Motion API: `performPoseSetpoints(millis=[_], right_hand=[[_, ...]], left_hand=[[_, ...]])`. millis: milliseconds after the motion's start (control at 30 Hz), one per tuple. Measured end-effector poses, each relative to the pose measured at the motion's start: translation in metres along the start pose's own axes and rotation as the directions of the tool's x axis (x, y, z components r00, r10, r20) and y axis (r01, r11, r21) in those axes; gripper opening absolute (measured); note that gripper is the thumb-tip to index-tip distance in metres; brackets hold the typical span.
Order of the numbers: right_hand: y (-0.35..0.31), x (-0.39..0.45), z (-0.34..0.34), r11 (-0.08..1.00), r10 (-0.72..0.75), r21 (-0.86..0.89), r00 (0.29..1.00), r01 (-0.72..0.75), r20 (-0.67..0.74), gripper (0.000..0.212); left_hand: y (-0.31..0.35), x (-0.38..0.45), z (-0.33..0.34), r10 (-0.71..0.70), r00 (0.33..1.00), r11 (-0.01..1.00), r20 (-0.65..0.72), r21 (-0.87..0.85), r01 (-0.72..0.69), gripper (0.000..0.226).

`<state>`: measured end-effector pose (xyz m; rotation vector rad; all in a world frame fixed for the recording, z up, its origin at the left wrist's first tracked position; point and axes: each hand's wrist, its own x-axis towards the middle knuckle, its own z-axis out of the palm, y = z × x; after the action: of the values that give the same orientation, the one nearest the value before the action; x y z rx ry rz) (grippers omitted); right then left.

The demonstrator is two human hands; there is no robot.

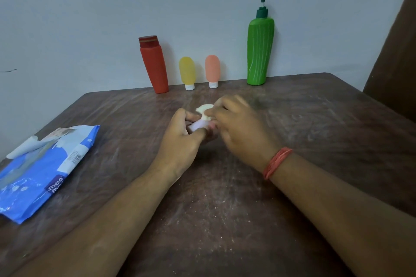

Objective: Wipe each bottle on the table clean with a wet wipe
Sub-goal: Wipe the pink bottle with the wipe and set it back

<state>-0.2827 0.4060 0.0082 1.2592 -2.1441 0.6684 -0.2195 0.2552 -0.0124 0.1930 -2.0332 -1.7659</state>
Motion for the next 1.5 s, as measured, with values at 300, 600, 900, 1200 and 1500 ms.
performPoseSetpoints(millis=[300, 600, 900, 1200, 1500], right_hand=[[0.028, 0.001, -0.002, 0.983, 0.179, -0.014, 0.975, -0.182, -0.129, 0.047], [0.031, 0.003, -0.009, 0.993, 0.103, -0.049, 0.991, -0.107, -0.089, 0.062], [0.016, 0.002, -0.010, 0.999, 0.030, 0.025, 0.998, -0.028, -0.062, 0.035], [0.010, 0.001, -0.009, 0.996, 0.046, 0.079, 0.998, -0.042, -0.052, 0.018], [0.010, -0.001, -0.005, 0.997, 0.040, 0.068, 0.996, -0.035, -0.078, 0.016]], left_hand=[[0.003, -0.002, 0.001, 0.122, 0.992, 0.970, 0.017, 0.209, -0.123, 0.027], [0.005, -0.003, 0.001, 0.337, 0.941, 0.832, 0.042, 0.454, -0.318, 0.030], [0.002, 0.000, -0.002, 0.143, 0.988, 0.960, -0.053, 0.252, -0.125, 0.031], [0.003, -0.004, 0.001, -0.066, 0.998, 0.977, -0.006, -0.203, 0.063, 0.060], [0.005, -0.006, 0.004, -0.105, 0.993, 0.941, 0.061, -0.315, 0.119, 0.049]])
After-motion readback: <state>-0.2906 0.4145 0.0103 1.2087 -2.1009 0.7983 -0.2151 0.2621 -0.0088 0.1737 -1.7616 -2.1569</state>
